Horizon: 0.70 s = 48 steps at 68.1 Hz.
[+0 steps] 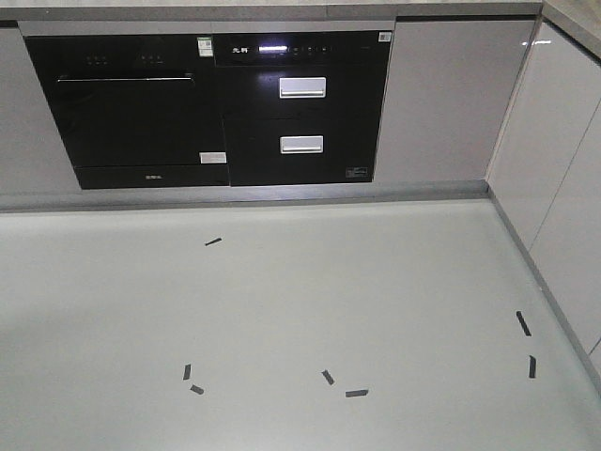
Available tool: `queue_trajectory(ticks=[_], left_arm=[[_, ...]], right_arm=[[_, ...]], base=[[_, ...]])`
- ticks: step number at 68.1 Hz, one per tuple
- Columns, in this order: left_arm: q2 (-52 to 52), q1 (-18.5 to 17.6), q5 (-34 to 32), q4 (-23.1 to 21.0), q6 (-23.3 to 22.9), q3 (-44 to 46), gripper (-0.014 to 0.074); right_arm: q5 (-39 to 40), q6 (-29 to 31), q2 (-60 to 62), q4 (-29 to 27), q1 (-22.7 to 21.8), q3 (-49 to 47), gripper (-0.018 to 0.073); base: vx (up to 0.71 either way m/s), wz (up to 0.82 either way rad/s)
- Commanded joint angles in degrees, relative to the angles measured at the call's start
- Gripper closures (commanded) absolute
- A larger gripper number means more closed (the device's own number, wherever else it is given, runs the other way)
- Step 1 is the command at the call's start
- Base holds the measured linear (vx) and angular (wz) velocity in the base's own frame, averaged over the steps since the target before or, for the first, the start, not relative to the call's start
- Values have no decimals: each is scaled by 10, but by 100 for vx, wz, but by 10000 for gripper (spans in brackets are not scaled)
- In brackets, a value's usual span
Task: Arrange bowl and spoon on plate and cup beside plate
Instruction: 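Drive the base toward the counter holding the spoon and lilac bowl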
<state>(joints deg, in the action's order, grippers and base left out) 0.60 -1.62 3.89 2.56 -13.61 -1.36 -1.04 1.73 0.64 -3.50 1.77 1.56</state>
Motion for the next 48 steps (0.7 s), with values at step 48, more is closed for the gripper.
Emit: queue_trajectory(ticks=[48], left_arm=[[8,-3,-43,-4,-5,11,603]], right_arm=[[42,4,4,0,-4,6,570]], base=[[0,0]])
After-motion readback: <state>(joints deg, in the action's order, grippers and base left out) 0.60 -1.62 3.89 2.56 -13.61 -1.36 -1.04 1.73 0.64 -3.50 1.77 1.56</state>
